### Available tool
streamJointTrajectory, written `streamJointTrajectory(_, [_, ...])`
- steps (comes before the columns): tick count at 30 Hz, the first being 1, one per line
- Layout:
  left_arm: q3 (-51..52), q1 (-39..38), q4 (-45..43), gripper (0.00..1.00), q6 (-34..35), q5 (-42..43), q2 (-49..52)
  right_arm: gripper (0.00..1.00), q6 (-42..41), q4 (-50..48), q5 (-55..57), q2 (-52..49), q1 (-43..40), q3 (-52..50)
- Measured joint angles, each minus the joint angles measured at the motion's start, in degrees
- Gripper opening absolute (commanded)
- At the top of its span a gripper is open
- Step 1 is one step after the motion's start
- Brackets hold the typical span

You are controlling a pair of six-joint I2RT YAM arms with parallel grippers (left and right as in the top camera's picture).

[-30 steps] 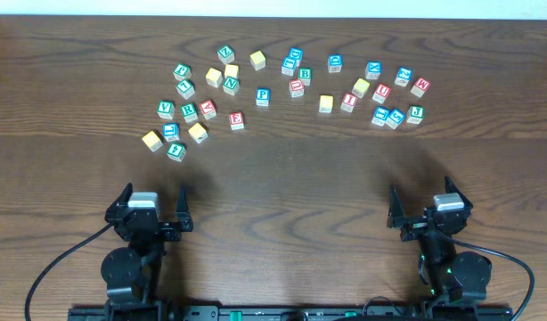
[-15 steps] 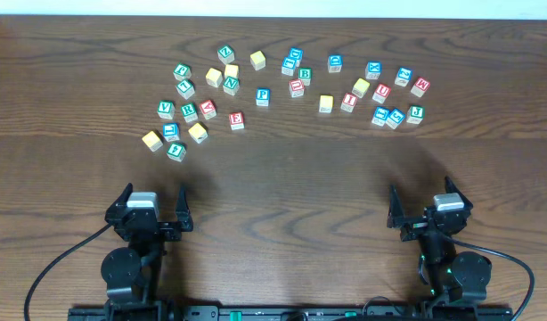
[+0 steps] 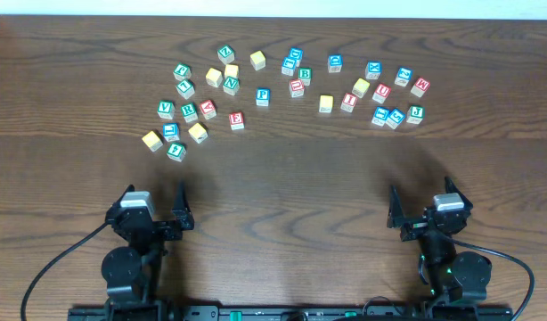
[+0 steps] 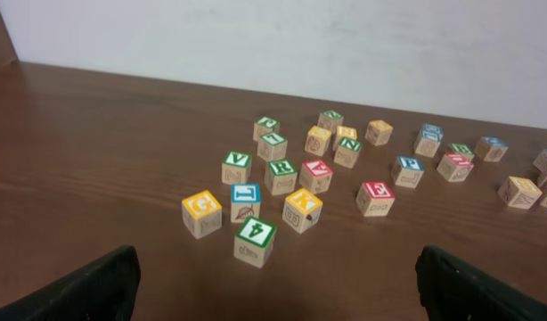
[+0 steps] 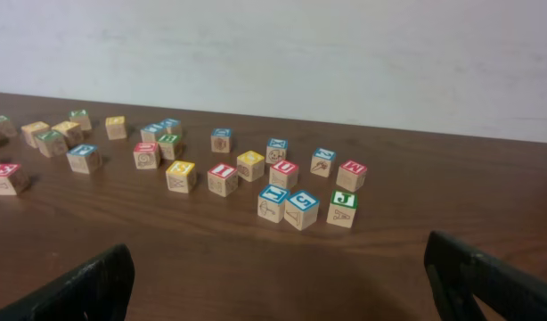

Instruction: Spell out AI2

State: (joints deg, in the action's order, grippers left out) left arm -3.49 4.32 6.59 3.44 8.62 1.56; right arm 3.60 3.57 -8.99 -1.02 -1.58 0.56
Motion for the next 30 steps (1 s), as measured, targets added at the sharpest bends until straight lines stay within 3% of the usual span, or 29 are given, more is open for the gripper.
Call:
streamJointTrajectory(16, [-3.08, 0.00, 0.39, 0.98, 1.05, 0.00, 12.50, 0.99, 0.00, -0.02, 0.00, 0.00, 0.00, 0.00])
streamJointTrajectory(30, [-4.76, 0.00, -0.85, 0.98, 1.05, 0.00, 13.73, 0.99, 0.00, 0.00, 0.00, 0.00, 0.00, 0.00])
